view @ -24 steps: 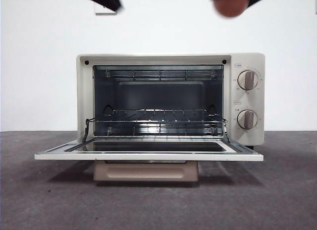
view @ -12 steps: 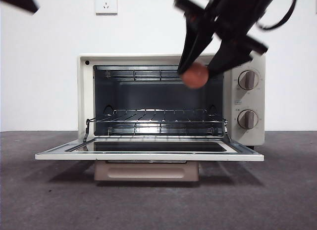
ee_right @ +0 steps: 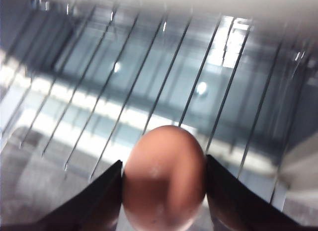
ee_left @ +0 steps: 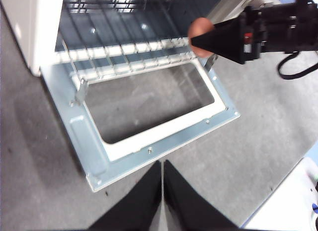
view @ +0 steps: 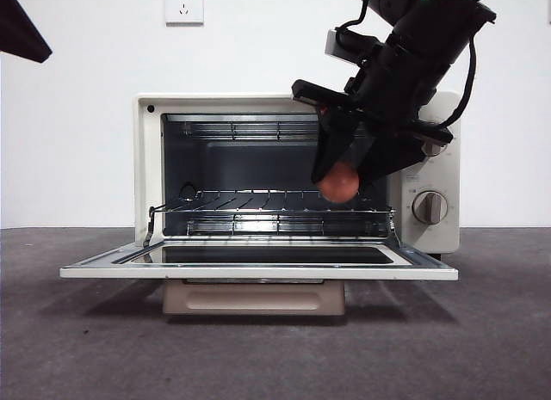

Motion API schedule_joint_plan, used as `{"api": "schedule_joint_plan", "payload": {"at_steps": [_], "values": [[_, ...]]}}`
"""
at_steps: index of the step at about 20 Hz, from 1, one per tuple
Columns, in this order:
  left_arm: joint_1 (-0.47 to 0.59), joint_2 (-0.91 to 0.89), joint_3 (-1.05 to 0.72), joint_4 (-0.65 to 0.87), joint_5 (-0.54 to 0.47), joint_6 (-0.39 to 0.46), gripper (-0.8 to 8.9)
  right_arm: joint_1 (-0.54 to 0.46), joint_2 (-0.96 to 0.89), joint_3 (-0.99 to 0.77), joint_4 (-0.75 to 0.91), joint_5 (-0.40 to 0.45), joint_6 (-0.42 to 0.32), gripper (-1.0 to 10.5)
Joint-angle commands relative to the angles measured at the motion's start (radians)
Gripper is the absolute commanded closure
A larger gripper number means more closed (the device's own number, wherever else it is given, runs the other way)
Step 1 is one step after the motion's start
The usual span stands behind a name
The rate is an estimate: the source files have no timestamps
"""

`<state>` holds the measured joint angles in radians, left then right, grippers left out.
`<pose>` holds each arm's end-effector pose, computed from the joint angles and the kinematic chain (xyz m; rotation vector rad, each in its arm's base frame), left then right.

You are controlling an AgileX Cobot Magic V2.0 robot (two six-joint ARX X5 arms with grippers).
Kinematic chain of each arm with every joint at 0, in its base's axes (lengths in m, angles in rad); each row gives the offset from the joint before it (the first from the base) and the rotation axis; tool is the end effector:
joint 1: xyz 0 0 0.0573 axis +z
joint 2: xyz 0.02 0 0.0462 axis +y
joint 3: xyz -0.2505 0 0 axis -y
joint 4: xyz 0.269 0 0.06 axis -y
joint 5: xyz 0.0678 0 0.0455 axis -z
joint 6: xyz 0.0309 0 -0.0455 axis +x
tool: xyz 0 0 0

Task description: Eggoven

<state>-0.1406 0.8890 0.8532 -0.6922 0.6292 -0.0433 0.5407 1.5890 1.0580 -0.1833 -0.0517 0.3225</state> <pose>0.1978 -0.0464 0.2866 -0.2197 0.7398 -0.7195 0.3091 0.1874 0.2048 0.1250 0.7843 0.4462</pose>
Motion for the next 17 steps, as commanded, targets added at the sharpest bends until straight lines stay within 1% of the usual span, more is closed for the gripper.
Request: {"api": "schedule_joint_plan", "payload": {"at_steps": [1,4,6,7,8,11,17], "values": [[-0.001,0.005,0.01,0.015,0.018,0.001,8.08,0.004,0.039,0.019,0.027,0.001,0.011,9.4],[-0.001,0.005,0.01,0.016,0.018,0.001,8.08,0.004,0.069,0.019,0.026,-0.002,0.011,9.4],[-0.001,0.005,0.01,0.016,0.018,0.0,8.08,0.004,0.071,0.019,0.026,0.012,0.011,9.4],[-0.001,0.005,0.01,0.016,0.018,0.0,8.08,0.006,0.071,0.019,0.026,0.034,0.011,9.4],[-0.001,0.005,0.01,0.019,0.018,0.001,8.08,0.007,0.071,0.019,0.024,0.046,0.011,9.1],[-0.001,0.005,0.01,0.035,0.018,-0.003,8.08,0.007,0.071,0.019,0.025,0.051,0.011,6.9],[-0.001,0.006,0.01,0.035,0.018,-0.003,8.08,0.008,0.065,0.019,0.03,0.08,0.006,6.5]]}}
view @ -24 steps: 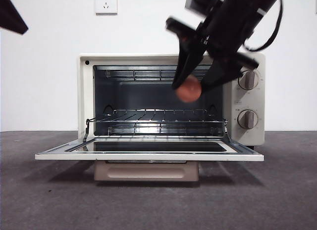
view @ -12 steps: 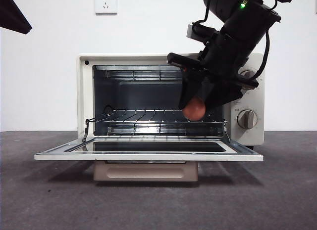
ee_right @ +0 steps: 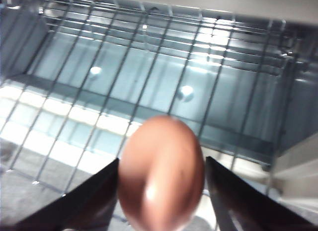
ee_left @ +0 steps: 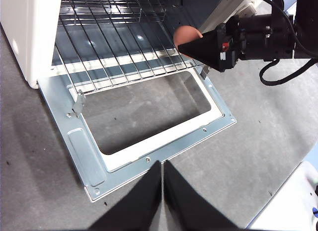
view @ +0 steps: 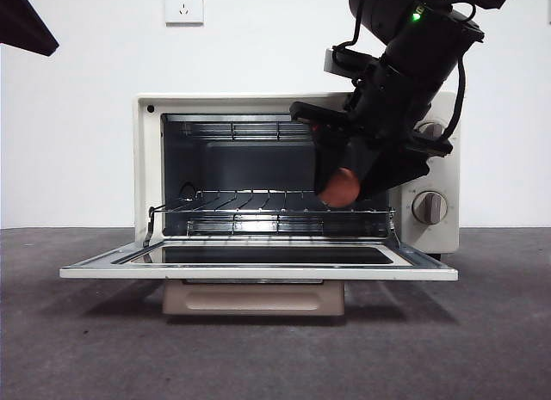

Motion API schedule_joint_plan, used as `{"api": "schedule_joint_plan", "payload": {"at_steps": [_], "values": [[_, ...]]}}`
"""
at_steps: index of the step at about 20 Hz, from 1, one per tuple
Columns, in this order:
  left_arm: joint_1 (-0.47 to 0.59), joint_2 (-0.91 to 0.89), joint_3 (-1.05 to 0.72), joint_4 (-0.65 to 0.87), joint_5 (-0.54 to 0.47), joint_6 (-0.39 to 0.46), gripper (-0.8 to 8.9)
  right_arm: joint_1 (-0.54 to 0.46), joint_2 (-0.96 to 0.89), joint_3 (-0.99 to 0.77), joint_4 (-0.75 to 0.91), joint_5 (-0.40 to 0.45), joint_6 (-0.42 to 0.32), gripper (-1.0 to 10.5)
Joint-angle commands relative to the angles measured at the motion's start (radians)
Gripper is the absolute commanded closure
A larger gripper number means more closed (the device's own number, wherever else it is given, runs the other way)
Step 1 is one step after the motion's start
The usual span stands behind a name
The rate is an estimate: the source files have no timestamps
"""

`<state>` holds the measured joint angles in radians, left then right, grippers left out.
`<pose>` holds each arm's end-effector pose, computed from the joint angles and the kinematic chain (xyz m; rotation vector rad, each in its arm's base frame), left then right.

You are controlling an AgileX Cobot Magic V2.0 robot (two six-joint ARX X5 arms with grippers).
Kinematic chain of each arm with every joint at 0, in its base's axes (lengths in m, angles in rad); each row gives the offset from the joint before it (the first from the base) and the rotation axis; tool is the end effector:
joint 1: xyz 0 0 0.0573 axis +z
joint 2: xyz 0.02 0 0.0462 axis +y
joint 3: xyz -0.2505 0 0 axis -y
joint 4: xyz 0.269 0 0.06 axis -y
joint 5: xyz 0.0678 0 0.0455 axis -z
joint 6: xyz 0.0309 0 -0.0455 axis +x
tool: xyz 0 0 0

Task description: Eggoven

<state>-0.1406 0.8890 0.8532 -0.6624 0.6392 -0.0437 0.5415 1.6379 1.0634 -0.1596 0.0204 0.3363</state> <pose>0.1994 -0.0468 0.2888 -0.2164 0.7102 -0.7324 0.3161 0.1894 0.1915 0.1091 0.7852 0.3704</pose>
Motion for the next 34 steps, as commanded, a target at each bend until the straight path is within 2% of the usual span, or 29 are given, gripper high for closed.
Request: {"api": "schedule_joint_plan", "payload": {"at_steps": [1,14,17,19,22,25,30,34], "values": [[-0.001,0.006,0.01,0.005,0.008,-0.003,8.08,0.007,0.014,0.014,0.006,0.008,-0.008,6.4],[-0.001,0.006,0.01,0.006,0.008,-0.006,8.08,0.024,-0.104,0.016,-0.047,0.006,-0.003,6.1],[-0.001,0.013,0.01,0.037,-0.005,-0.006,8.08,0.059,-0.186,0.016,-0.13,0.006,0.003,6.1],[0.0,0.037,0.009,0.072,-0.053,-0.016,8.08,0.101,-0.271,0.016,-0.155,-0.011,-0.003,6.1],[0.001,0.129,-0.015,0.13,-0.056,-0.022,8.08,0.173,-0.452,0.016,-0.222,-0.021,-0.016,6.1],[0.024,0.245,-0.074,0.27,-0.033,-0.082,8.08,0.21,-0.645,0.016,-0.317,-0.012,-0.021,6.1],[0.058,0.454,-0.09,0.382,-0.016,-0.081,8.08,0.209,-0.9,0.016,-0.45,0.107,-0.021,6.1],[0.06,0.62,-0.09,0.469,0.019,-0.082,8.08,0.209,-1.002,0.016,-0.505,0.171,-0.018,6.1]]}}
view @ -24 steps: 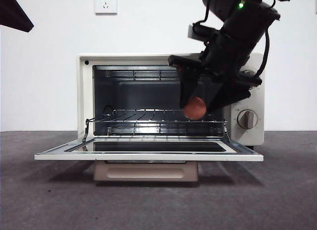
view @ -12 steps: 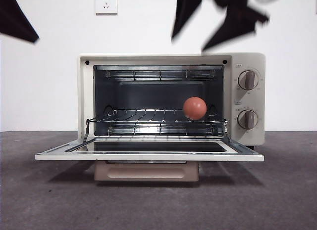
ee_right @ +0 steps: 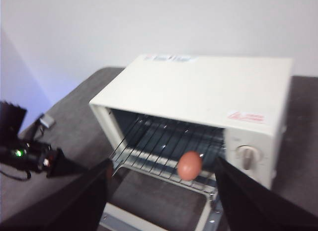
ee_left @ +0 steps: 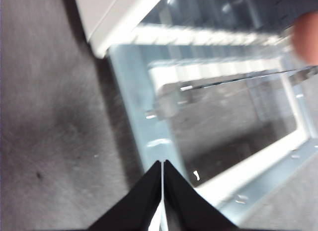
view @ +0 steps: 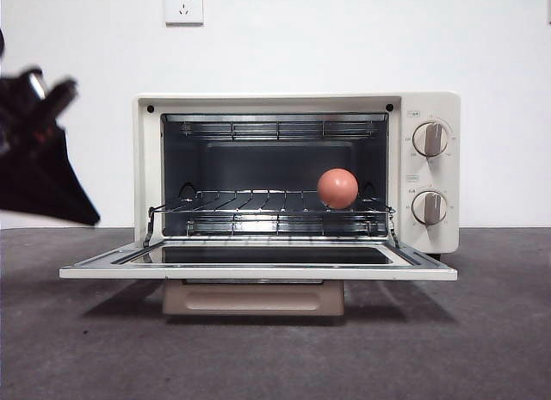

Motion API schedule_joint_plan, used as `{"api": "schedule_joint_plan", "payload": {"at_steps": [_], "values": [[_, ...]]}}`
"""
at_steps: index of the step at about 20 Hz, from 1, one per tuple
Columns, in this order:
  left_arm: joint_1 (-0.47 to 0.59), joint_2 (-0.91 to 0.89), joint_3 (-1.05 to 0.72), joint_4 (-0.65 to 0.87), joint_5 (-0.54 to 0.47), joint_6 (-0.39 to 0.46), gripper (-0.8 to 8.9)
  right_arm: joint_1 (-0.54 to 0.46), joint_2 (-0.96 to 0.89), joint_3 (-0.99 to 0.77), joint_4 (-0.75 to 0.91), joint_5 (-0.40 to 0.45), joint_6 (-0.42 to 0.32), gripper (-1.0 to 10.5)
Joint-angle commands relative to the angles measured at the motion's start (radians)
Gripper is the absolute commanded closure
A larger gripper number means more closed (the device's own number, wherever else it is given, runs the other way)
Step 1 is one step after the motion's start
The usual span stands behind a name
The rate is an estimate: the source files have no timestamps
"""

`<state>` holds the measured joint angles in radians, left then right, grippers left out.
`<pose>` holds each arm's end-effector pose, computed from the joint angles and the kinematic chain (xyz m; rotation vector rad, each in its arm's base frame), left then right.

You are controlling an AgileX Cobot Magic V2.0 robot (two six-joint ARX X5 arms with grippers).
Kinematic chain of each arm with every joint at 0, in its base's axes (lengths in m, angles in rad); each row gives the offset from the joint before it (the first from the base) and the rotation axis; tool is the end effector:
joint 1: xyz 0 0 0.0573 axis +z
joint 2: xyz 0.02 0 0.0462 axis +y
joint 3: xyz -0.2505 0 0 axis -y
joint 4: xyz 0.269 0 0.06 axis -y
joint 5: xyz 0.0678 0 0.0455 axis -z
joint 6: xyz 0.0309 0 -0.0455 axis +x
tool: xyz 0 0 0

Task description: Eggoven

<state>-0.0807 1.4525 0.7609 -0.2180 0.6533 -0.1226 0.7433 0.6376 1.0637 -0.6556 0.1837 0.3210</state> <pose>0.2901 -0.0423 0.1540 -0.3718 0.9345 -0.6280 0.1028 0.0868 0.3961 0.2075 0.2948 0.5174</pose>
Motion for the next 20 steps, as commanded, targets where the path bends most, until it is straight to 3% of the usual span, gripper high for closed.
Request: {"api": "schedule_joint_plan", "payload": {"at_steps": [1,6,14,20], "values": [[0.0,0.093,0.003,0.039,0.005,-0.003,8.08,0.007,-0.012,0.016,-0.017,0.008,-0.002,6.1],[-0.002,0.21,0.003,0.105,0.011,-0.015,8.08,0.007,-0.026,0.016,-0.029,0.008,-0.002,6.1],[-0.016,0.273,0.003,0.135,0.238,-0.008,8.08,0.007,-0.026,0.016,-0.029,0.031,-0.003,6.1],[0.064,0.272,0.006,0.279,0.424,-0.142,8.08,0.007,-0.026,0.016,-0.029,0.031,-0.002,6.1]]}}
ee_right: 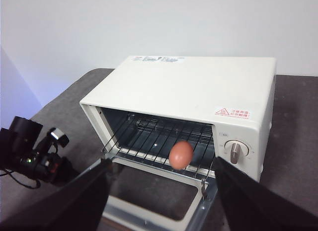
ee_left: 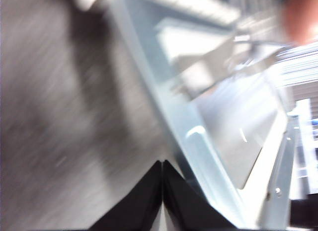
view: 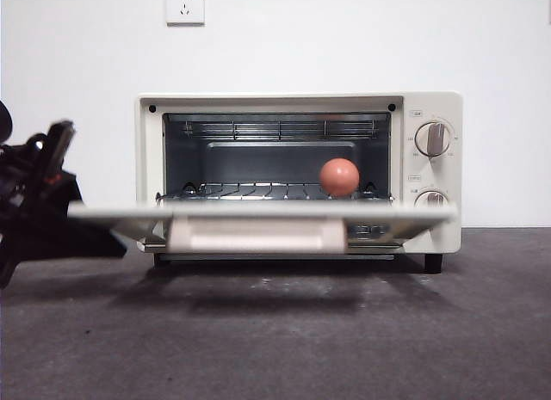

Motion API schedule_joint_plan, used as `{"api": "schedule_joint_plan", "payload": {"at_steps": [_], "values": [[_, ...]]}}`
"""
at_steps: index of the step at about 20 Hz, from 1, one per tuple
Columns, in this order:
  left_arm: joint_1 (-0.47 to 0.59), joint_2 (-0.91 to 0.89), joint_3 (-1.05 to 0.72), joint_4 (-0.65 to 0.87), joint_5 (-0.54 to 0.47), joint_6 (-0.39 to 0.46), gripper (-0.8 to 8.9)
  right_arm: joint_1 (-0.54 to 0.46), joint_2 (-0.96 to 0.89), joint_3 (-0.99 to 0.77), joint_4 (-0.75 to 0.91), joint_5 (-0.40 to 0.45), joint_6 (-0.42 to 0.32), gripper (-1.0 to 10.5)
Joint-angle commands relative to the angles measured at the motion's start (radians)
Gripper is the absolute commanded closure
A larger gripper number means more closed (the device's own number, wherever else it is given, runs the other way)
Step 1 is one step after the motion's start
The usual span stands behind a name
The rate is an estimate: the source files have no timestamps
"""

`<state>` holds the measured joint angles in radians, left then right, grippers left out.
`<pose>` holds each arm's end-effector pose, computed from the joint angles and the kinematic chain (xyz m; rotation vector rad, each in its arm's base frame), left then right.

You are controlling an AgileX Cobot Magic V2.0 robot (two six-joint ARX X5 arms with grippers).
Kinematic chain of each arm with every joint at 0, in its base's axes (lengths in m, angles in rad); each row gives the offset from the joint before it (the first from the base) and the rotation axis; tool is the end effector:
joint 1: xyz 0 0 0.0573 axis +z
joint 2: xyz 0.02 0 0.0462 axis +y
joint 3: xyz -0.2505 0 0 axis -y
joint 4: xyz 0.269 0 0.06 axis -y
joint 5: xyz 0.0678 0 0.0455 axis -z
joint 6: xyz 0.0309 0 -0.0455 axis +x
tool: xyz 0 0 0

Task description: Eggoven

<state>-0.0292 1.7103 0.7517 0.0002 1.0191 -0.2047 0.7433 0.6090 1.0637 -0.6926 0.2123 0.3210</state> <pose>0.3059 -0.0353 0.0972 -0.6496 0.9842 -0.8776 0.0965 0.0799 0.3957 0.2016 0.2958 0.4881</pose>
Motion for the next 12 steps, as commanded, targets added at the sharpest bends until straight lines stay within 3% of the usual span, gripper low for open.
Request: {"api": "schedule_joint_plan", "payload": {"at_steps": [1,8,12], "values": [[0.027,0.012,0.016,0.101,0.078,-0.094,8.08,0.007,0.003,0.016,0.008,0.003,-0.002,6.1],[0.047,0.01,0.028,0.537,0.058,-0.384,8.08,0.007,0.003,0.016,0.008,0.002,0.005,6.1],[0.045,0.009,0.028,0.689,0.009,-0.489,8.08,0.007,0.003,0.016,0.008,0.001,0.005,6.1]]}}
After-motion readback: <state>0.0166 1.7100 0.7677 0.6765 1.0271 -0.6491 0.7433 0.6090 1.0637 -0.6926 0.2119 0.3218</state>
